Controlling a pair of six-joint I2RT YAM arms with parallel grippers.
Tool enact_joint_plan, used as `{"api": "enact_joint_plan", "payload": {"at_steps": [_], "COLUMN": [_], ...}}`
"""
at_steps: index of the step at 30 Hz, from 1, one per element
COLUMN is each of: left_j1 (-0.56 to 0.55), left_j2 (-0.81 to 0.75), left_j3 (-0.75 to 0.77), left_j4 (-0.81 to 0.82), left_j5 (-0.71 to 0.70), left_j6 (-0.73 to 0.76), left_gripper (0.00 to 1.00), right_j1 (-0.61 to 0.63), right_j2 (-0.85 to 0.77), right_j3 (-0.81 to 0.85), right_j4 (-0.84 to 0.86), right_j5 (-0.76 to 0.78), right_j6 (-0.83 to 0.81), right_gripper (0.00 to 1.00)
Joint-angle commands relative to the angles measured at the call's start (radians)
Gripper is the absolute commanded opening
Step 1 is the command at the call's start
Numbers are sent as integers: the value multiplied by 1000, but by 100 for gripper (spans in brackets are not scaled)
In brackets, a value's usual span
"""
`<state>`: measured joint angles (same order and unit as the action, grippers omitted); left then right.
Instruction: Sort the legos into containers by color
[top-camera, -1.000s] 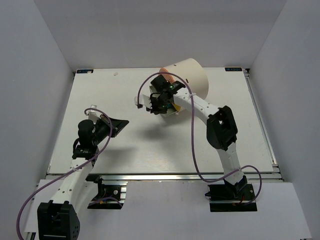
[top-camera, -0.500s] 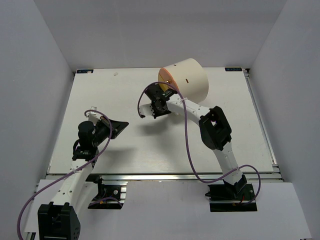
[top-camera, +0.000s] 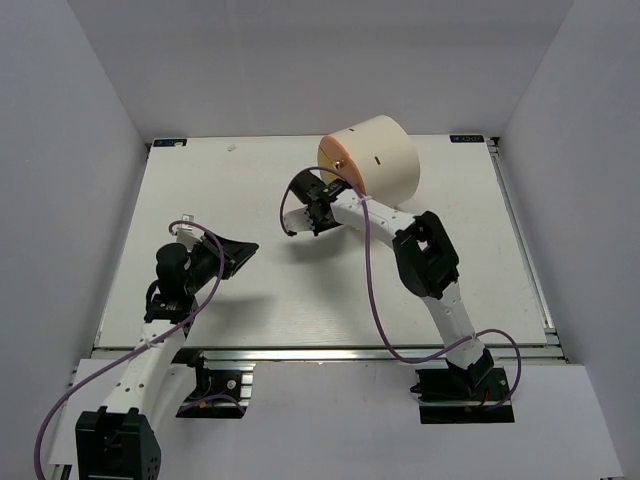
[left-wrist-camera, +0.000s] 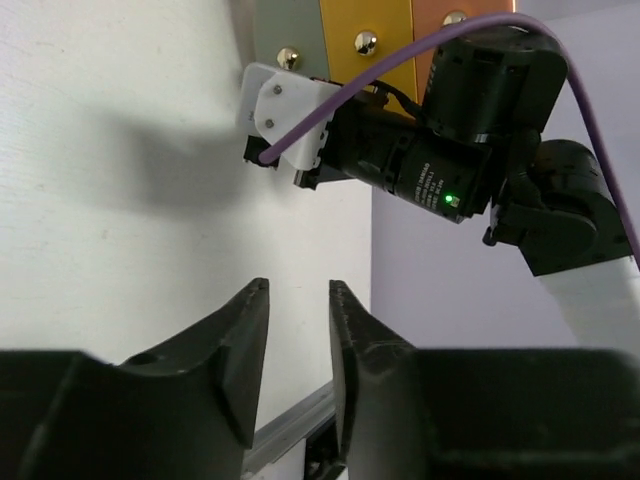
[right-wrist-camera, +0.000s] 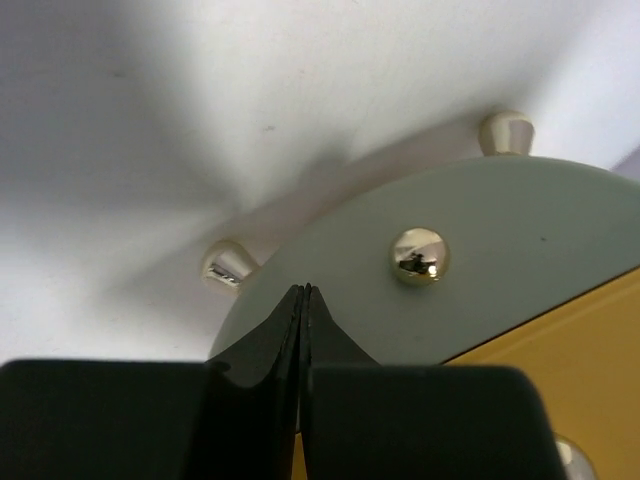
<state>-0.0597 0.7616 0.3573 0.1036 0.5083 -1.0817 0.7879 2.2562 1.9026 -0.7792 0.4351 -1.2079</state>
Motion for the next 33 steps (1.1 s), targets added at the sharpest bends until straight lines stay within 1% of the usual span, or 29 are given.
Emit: {"api": "enact_joint_plan", "payload": {"at_steps": [1, 2, 3, 4, 5, 6, 7, 8, 10, 11, 12, 13, 14, 15, 16, 17, 18, 19, 20, 21, 22, 23, 27, 29, 33], "left_j1": [8, 8, 8, 8, 8, 8, 8, 8, 8, 8, 8, 8, 8, 8, 8, 8, 8, 8, 8, 8, 8, 8, -3, -3, -3], "left_j2": [-18, -22, -25, -37, -47, -54, -79, -91, -126, -139, -149, -162, -185, -197, -205, -220, -225, -229, -235, -235, -234, -234, -220, -214, -208], "left_j3": [3, 8, 9, 11, 9, 8, 6, 2, -1, -4, -6, -7, -11, -20, -24, -30, -37, -40, -40, -35, -31, -21, 31, 72, 144], "left_j4": [-16, -21, -22, -21, -13, -9, -4, 11, 24, 28, 30, 39, 45, 54, 82, 94, 108, 132, 152, 166, 180, 182, 157, 114, 15], "left_j5": [-5, -5, -10, -13, -22, -25, -33, -40, -48, -56, -59, -60, -62, -59, -54, -50, -36, -25, -13, 2, 24, 32, 73, 81, 76], "left_j6": [11, 16, 19, 22, 23, 23, 23, 23, 22, 26, 28, 28, 31, 31, 32, 32, 31, 34, 35, 39, 42, 55, 109, 153, 249], "left_gripper": [42, 45, 51, 53, 55, 58, 60, 62, 65, 66, 67, 69, 70, 71, 73, 74, 75, 78, 82, 83, 89, 91, 94, 95, 97], "right_j1": [-3, -3, -4, -7, -9, -13, -18, -24, -26, -32, -35, -38, -38, -41, -39, -45, -41, -42, -42, -42, -45, -49, -70, -76, -98], "right_j2": [-12, -17, -24, -36, -78, -104, -136, -205, -277, -343, -371, -400, -444, -463, -484, -491, -495, -497, -498, -503, -507, -514, -584, -639, -695], "right_j3": [105, 184, 222, 242, 237, 216, 182, 83, -40, -92, -197, -242, -281, -325, -332, -332, -326, -300, -284, -268, -239, -226, -276, -324, -358], "right_j4": [-144, -231, -264, -287, -298, -289, -272, -252, -116, -60, 54, 111, 173, 222, 280, 300, 313, 317, 314, 308, 287, 272, 276, 302, 302], "right_j5": [-129, -277, -356, -424, -597, -664, -741, -865, -935, -979, -995, -1004, -984, -975, -949, -922, -888, -833, -802, -777, -741, -740, -740, -725, -720], "right_j6": [7, 48, 70, 89, 126, 148, 163, 177, 253, 289, 377, 430, 488, 545, 642, 691, 743, 822, 861, 898, 924, 945, 1012, 1054, 1076], "right_gripper": [0, 0, 0, 0, 0, 2, 7, 23, 40, 55, 61, 67, 79, 80, 82, 82, 89, 89, 89, 89, 89, 89, 89, 89, 89]}}
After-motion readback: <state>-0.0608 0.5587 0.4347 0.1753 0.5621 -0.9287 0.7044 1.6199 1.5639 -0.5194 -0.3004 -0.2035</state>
